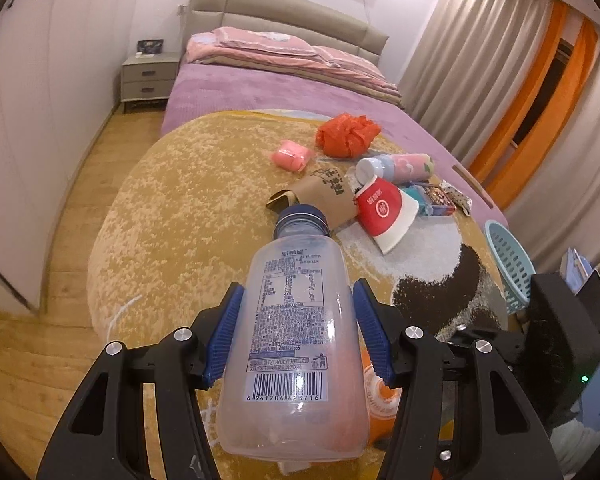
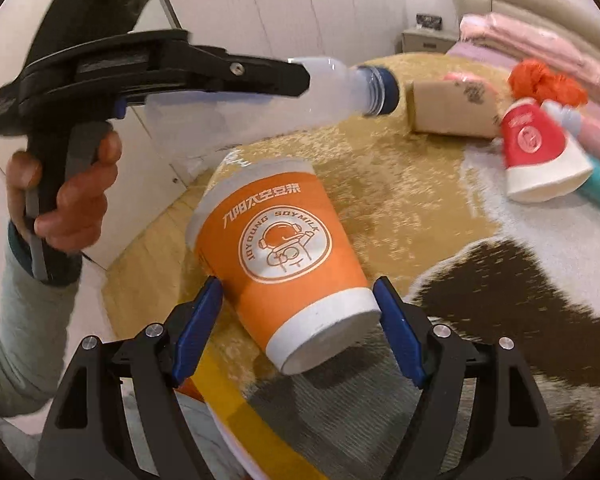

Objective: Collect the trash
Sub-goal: 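Grasp the orange paper cup with the right tool while the left tool holds the bottle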

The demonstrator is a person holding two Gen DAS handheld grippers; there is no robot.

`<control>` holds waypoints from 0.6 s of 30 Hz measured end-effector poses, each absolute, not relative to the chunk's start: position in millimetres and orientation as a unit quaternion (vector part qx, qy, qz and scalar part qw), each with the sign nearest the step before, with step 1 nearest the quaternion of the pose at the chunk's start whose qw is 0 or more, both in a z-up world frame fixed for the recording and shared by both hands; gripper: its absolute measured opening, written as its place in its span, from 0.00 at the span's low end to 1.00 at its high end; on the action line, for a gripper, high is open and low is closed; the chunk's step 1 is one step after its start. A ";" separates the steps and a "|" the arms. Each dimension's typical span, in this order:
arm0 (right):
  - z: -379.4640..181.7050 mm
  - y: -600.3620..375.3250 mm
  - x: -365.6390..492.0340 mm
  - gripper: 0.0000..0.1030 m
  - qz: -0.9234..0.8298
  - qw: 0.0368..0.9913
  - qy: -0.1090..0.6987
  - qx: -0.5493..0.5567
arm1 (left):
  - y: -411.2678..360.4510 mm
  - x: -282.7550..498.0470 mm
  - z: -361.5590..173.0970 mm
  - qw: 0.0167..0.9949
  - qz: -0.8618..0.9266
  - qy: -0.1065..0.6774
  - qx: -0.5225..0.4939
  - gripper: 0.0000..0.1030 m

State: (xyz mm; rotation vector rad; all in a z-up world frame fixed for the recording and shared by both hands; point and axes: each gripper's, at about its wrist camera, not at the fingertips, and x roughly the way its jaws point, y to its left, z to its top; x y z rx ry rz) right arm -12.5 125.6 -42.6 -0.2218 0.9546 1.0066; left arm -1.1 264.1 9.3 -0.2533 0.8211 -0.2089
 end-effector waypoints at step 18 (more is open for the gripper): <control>-7.1 37.5 -4.6 0.55 0.396 0.831 0.390 -0.020 | 230.2 4.8 24.0 0.909 -0.137 0.376 -0.117 0.53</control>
